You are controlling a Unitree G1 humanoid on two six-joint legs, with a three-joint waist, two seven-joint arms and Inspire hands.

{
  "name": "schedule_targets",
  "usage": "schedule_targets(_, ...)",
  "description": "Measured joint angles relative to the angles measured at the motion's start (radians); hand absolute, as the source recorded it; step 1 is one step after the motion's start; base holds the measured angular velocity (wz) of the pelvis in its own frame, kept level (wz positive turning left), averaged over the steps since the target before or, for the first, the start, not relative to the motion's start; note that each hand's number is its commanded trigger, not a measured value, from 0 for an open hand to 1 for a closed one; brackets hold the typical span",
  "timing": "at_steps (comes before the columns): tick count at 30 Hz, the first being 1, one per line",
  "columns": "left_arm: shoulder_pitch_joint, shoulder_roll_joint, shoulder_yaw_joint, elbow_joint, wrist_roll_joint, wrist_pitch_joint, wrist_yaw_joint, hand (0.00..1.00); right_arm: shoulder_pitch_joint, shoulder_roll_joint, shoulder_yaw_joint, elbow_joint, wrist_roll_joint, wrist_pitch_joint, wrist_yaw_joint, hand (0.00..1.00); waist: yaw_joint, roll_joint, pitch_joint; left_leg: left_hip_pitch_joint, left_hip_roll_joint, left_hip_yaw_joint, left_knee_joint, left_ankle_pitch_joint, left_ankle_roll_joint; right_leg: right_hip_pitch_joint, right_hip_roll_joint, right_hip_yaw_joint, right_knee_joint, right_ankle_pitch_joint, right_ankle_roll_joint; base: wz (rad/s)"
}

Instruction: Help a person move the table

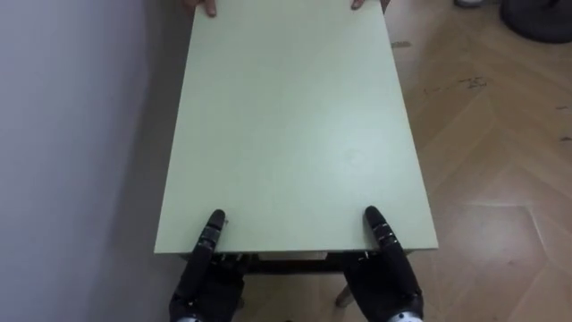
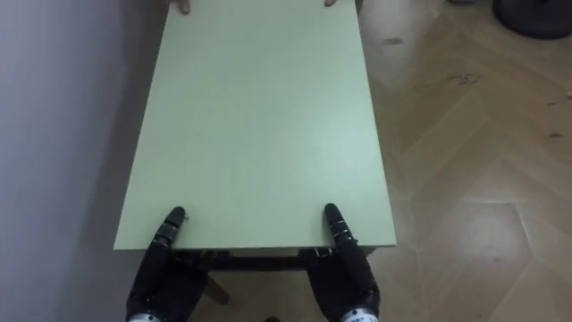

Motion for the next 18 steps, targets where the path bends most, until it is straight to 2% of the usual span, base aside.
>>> schedule_targets(3, -0.012, -0.014, 0.013, 0.041, 0.003, -0.001, -0.024, 1.0, -0.006, 0.01, -0.009, 0.018, -0.019, 0.011, 0.004, 1.0, -0.002, 0.003, -0.0007, 0.007, 0.0, 0.001, 0.0, -0.006, 0.008, 0.0, -0.003, 0.003, 0.013, 0.0, 0.001, -0.03)
schedule_targets(6, -0.033, -0.014, 0.016, 0.082, 0.003, -0.003, -0.042, 1.0, -0.014, 0.016, -0.018, 0.039, -0.03, 0.023, 0.017, 1.0, -0.002, 0.004, -0.0006, 0.016, -0.002, -0.003, -0.001, -0.007, 0.009, 0.001, -0.003, 0.002, 0.022, 0.001, 0.002, 0.0)
schedule_targets(9, -0.052, -0.018, 0.023, 0.134, 0.01, -0.012, -0.074, 1.0, -0.027, 0.025, -0.026, 0.075, -0.046, 0.035, 0.033, 1.0, -0.001, 0.004, -0.0008, 0.027, -0.015, -0.031, -0.005, -0.007, 0.009, 0.001, -0.003, -0.002, 0.019, 0.001, 0.002, -0.09)
schedule_targets(12, -0.067, -0.02, 0.032, 0.174, 0.018, -0.013, -0.092, 1.0, -0.05, 0.038, -0.035, 0.11, -0.073, 0.038, 0.044, 1.0, -0.002, 0.003, -0.0008, 0.03, -0.017, -0.031, -0.006, -0.007, 0.01, 0.001, -0.003, -0.004, 0.018, 0.003, 0.003, -0.07)
schedule_targets(13, -0.073, -0.021, 0.032, 0.184, 0.018, -0.014, -0.096, 0.92, -0.06, 0.038, -0.037, 0.124, -0.073, 0.042, 0.052, 1.0, -0.002, 0.003, -0.0009, 0.03, -0.017, -0.031, -0.006, -0.007, 0.011, 0.001, -0.004, -0.004, 0.017, 0.004, 0.005, -0.05)
schedule_targets(14, -0.077, -0.021, 0.032, 0.192, 0.019, -0.015, -0.103, 0.75, -0.067, 0.039, -0.038, 0.135, -0.073, 0.043, 0.06, 1.0, -0.002, 0.004, -0.0009, 0.03, -0.017, -0.031, -0.006, -0.008, 0.012, 0.001, -0.004, -0.004, 0.016, 0.005, 0.005, -0.06)
schedule_targets(15, -0.084, -0.021, 0.032, 0.205, 0.02, -0.019, -0.114, 0.52, -0.078, 0.039, -0.039, 0.149, -0.073, 0.045, 0.067, 0.9, -0.002, 0.003, -0.001, 0.031, -0.017, -0.033, -0.006, -0.008, 0.013, 0.001, -0.004, -0.003, 0.015, 0.007, 0.007, -0.06)
schedule_targets(16, -0.09, -0.021, 0.033, 0.222, 0.029, -0.023, -0.127, 0.24, -0.085, 0.04, -0.039, 0.155, -0.073, 0.048, 0.067, 0.74, -0.002, 0.003, -0.001, 0.033, -0.018, -0.034, -0.006, -0.009, 0.014, 0.002, -0.004, -0.003, 0.016, 0.008, 0.008, -0.04)
schedule_targets(17, -0.092, -0.021, 0.035, 0.229, 0.04, -0.024, -0.133, 0.0, -0.086, 0.04, -0.041, 0.158, -0.073, 0.05, 0.068, 0.51, -0.002, 0.003, -0.001, 0.034, -0.018, -0.034, -0.005, -0.01, 0.015, 0.003, -0.004, -0.003, 0.016, 0.008, 0.008, 0.0)
schedule_targets(18, -0.098, -0.023, 0.04, 0.246, 0.053, -0.023, -0.149, 0.0, -0.088, 0.041, -0.047, 0.165, -0.073, 0.056, 0.073, 0.22, -0.002, 0.003, -0.001, 0.037, -0.019, -0.036, -0.005, -0.011, 0.017, 0.006, -0.005, -0.002, 0.016, 0.008, 0.008, 0.05)
